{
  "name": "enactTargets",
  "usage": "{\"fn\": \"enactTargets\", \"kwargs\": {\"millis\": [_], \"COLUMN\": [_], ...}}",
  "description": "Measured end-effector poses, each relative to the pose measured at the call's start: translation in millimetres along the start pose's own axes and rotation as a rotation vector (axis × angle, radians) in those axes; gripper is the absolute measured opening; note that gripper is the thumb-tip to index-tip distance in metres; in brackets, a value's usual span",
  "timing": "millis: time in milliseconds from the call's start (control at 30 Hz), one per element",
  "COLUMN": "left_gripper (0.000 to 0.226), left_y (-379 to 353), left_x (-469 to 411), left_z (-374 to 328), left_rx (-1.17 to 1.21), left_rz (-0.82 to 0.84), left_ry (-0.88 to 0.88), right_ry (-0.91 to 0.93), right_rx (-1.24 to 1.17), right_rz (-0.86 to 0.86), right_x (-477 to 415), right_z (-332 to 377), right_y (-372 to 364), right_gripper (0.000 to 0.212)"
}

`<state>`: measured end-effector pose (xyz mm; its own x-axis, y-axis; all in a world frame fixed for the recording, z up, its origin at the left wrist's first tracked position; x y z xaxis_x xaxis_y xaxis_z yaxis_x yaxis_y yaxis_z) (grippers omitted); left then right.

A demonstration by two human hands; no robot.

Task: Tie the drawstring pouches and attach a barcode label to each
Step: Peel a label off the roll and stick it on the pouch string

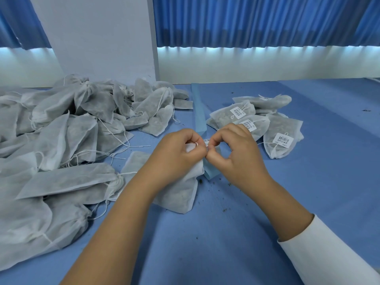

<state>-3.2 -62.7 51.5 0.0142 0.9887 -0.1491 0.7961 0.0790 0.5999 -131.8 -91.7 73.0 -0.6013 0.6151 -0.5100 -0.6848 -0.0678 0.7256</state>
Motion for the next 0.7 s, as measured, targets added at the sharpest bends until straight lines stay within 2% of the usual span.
{"fn": "enactTargets", "kwargs": {"millis": [167, 200, 300, 433, 700], "left_gripper": [0.017, 0.016, 0.011, 0.004, 0.015], "left_y": [-1.9, -0.2, 8.5, 13.9, 10.5], "left_x": [-0.7, 0.1, 3.4, 11.2, 19.7], "left_z": [1.6, 0.5, -6.6, -25.1, -46.6], "left_rx": [-0.043, -0.066, -0.149, -0.216, -0.407], "left_rz": [0.010, -0.009, -0.092, -0.161, -0.208], "left_ry": [0.011, 0.005, -0.047, -0.200, -0.346], "right_ry": [-0.010, -0.021, -0.075, -0.083, -0.070], "right_rx": [0.082, 0.036, -0.129, -0.243, -0.294], "right_rz": [0.090, 0.108, 0.114, 0.068, 0.065], "right_x": [-2.9, -3.3, -3.3, -2.2, -1.8], "right_z": [-0.8, -3.2, -14.1, -18.1, -16.5], "right_y": [-7.9, -9.5, -12.3, -8.8, -9.8], "right_gripper": [0.024, 0.024, 0.005, 0.009, 0.009]}}
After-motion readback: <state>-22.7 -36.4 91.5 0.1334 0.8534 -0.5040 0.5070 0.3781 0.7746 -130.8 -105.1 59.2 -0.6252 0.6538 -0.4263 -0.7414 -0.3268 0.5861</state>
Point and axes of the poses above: each hand's wrist, its own x-axis away from the middle knuckle, its own y-axis out of the back of the hand, z = x × y, the point moved 9 cm from there along -x, towards the middle knuckle, and after that the axes turned 15 degrees about z, right-handed, at the moved point
